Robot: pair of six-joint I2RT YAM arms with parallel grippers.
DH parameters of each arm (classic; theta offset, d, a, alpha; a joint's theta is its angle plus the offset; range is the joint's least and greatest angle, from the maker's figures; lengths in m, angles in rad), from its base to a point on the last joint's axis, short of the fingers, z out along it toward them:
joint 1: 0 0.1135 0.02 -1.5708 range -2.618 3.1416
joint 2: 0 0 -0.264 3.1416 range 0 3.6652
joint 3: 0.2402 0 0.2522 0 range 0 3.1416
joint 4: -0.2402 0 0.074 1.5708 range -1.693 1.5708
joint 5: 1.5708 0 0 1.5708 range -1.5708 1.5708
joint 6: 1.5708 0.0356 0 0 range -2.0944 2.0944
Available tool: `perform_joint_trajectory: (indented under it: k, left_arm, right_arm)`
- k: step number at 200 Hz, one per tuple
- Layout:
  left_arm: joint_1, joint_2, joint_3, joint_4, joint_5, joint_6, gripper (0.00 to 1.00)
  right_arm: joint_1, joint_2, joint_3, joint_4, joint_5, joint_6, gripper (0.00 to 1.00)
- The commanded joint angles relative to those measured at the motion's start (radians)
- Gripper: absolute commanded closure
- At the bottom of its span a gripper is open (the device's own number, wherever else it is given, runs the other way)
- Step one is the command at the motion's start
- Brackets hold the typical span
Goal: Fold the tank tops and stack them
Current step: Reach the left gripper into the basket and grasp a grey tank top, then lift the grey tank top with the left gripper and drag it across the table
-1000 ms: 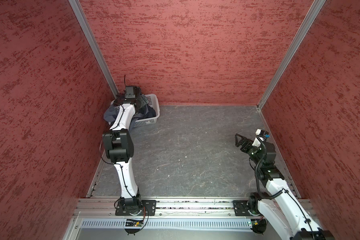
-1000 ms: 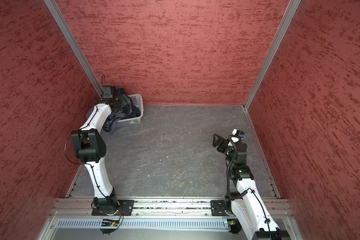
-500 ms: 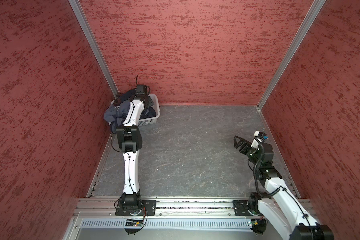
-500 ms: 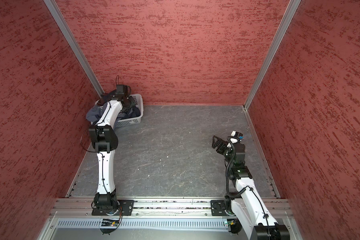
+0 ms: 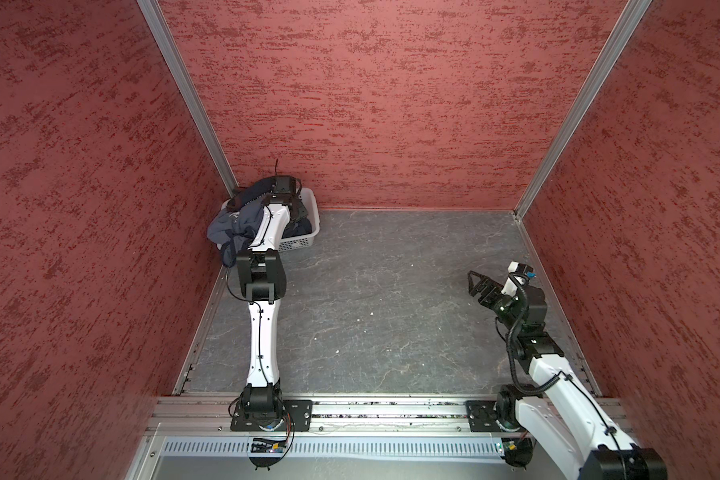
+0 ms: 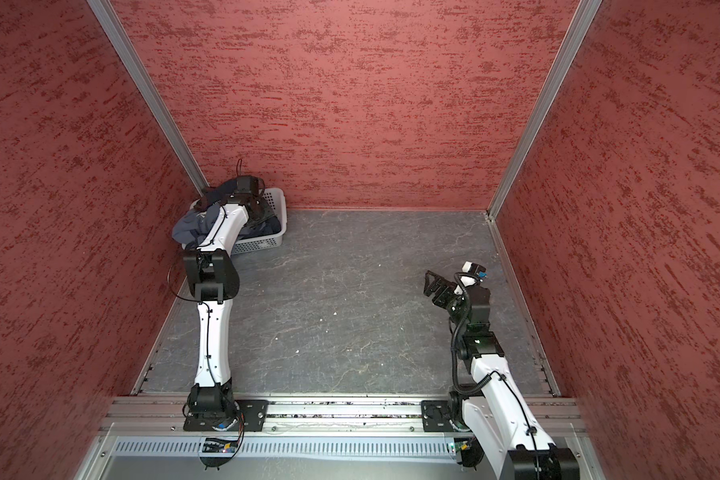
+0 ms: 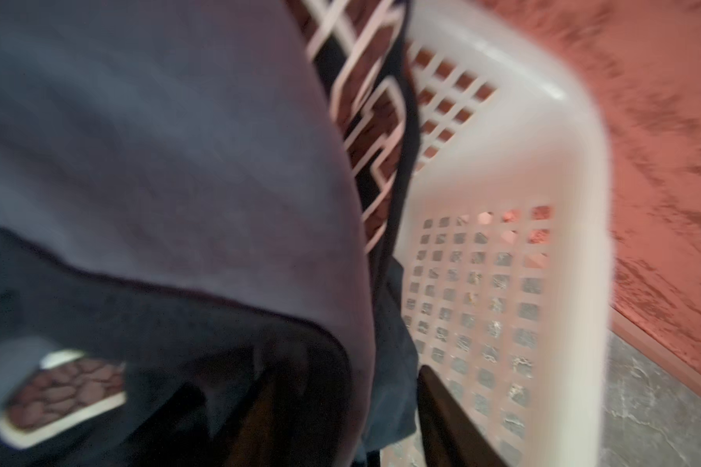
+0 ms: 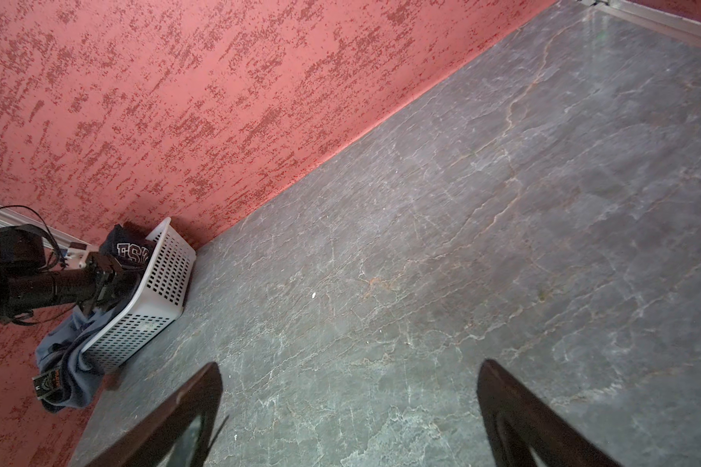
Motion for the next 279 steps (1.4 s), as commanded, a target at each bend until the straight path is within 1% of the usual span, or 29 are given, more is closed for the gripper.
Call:
perform_joint_trajectory:
  k: [1, 16, 30, 66, 84, 101, 113, 166, 179, 192, 221, 233, 252, 279]
  left_arm:
    - [0.001, 0.004, 0.022, -0.014, -0.012, 0.004, 0.60]
    - [0.001, -0.015, 0.022, -0.015, -0.014, 0.007, 0.71]
    - [-0.003, -0.038, 0.021, -0.020, -0.026, 0.012, 0.78]
    - [-0.020, -0.139, 0.008, -0.033, -0.065, 0.054, 0.88]
    - [-0.031, -0.228, -0.048, -0.002, -0.088, 0.067, 0.89]
    - [-0.040, -0.326, -0.136, 0.070, -0.095, 0.082, 0.89]
    - [-0.042, -0.375, -0.171, 0.096, -0.091, 0.082, 0.89]
    - [-0.040, -0.515, -0.172, 0.097, -0.067, 0.093, 0.91]
    - [-0.035, -0.555, -0.139, 0.089, -0.062, 0.094, 0.91]
    - [-0.029, -0.584, -0.071, 0.064, -0.046, 0.098, 0.92]
    - [-0.032, -0.601, 0.200, -0.009, -0.012, 0.140, 0.94]
    - [-0.036, -0.613, 0.281, -0.019, 0.014, 0.149, 0.95]
    - [-0.053, -0.679, 0.292, 0.021, 0.066, 0.164, 0.98]
    - [-0.149, -0.770, 0.291, 0.060, 0.076, 0.214, 1.00]
  right_arm:
    - [0.004, -0.016, 0.002, 0.004, -0.001, 0.012, 0.01]
    - [0.005, -0.014, 0.001, 0.005, -0.001, 0.012, 0.01]
    - [0.004, -0.009, 0.001, 0.008, -0.004, 0.012, 0.01]
    - [0.005, -0.008, 0.003, 0.008, -0.007, 0.014, 0.01]
    - [0.005, -0.009, 0.003, 0.007, -0.007, 0.012, 0.01]
    - [0.005, -0.007, 0.000, 0.008, -0.007, 0.013, 0.01]
    - [0.005, -0.004, 0.000, 0.010, -0.011, 0.014, 0.01]
    - [0.004, -0.020, 0.005, -0.012, -0.015, 0.016, 0.01]
    - [0.004, -0.026, 0.009, -0.023, -0.015, 0.015, 0.01]
    - [0.005, -0.035, 0.014, -0.033, -0.019, 0.014, 0.01]
    - [0.005, -0.054, 0.019, -0.054, -0.027, 0.019, 0.01]
    - [0.005, -0.066, 0.023, -0.063, -0.031, 0.018, 0.01]
    - [0.004, -0.087, 0.032, -0.086, -0.035, 0.024, 0.01]
    - [0.005, -0.122, 0.059, -0.134, -0.045, 0.024, 0.01]
